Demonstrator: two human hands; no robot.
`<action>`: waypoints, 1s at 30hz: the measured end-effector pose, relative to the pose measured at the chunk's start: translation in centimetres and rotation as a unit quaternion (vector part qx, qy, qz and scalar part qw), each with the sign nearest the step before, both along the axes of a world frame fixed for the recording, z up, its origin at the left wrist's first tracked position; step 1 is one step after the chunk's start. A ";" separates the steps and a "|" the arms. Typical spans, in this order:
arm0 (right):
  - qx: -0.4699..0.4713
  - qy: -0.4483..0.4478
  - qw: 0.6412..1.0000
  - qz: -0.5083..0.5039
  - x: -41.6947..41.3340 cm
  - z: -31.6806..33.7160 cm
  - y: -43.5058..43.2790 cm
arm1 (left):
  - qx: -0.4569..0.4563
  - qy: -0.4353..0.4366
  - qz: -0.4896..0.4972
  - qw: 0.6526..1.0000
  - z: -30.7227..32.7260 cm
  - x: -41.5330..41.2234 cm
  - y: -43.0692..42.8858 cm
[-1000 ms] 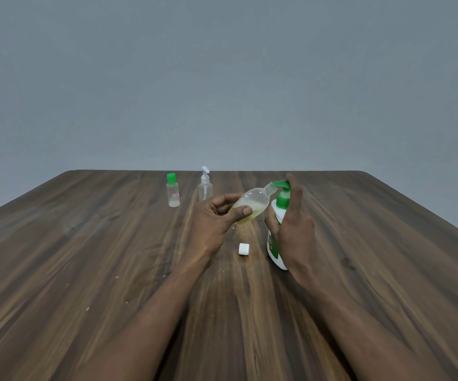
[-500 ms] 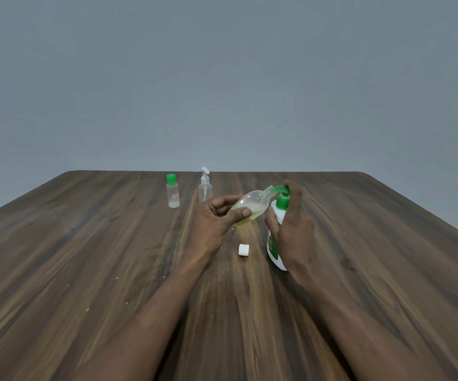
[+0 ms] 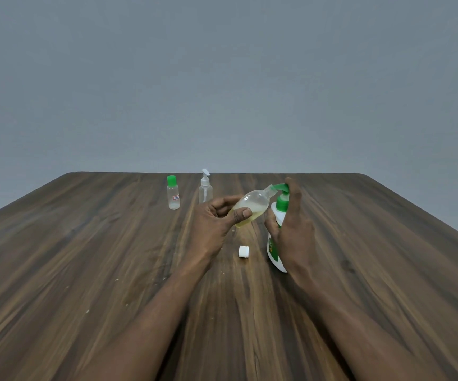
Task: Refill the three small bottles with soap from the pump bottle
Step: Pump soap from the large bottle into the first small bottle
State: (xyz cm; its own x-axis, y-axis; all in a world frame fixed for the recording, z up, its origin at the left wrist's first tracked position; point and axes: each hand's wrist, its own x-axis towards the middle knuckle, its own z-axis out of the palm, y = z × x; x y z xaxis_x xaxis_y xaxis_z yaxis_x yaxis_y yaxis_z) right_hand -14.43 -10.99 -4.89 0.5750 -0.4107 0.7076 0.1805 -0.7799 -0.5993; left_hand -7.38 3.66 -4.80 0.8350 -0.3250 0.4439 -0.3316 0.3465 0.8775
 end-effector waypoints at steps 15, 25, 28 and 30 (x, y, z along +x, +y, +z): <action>0.008 0.008 1.000 -0.008 -0.1 0.2 0.2 | -0.008 0.008 -0.006 1.000 0.1 -0.1 0.0; 0.022 0.013 1.000 0.006 -0.1 0.2 0.0 | 0.003 -0.005 0.004 1.000 0.3 -0.4 0.2; 0.017 0.007 1.000 0.002 0.0 0.2 0.1 | 0.001 -0.002 0.002 1.000 0.3 -0.4 0.3; 0.012 -0.001 1.000 0.003 0.0 0.2 0.1 | -0.003 -0.001 0.002 1.000 0.3 -0.4 0.2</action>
State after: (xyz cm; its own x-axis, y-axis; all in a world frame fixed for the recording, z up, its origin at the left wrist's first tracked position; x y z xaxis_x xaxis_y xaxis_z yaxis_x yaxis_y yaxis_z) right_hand -14.44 -10.87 -4.64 0.5755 -0.4244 0.6991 0.1862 -0.7644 -0.6173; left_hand -7.82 3.83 -4.52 0.8348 -0.3201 0.4479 -0.3350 0.3503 0.8747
